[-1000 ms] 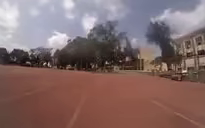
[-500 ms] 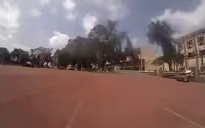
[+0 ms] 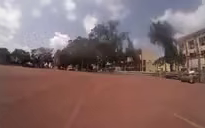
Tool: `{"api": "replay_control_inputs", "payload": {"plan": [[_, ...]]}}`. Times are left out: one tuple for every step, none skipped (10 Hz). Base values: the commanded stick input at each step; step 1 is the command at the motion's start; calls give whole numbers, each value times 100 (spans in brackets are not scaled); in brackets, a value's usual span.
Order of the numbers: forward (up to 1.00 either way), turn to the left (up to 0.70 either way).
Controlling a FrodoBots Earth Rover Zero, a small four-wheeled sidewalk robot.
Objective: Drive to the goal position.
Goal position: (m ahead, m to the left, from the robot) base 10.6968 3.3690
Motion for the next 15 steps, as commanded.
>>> {"api": "replay_control_inputs", "payload": {"plan": [[70,0],[70,0],[70,0],[70,0],[70,0],[70,0],[70,0],[70,0],[70,0],[70,0],[70,0],[70,0],[70,0],[70,0],[70,0]]}}
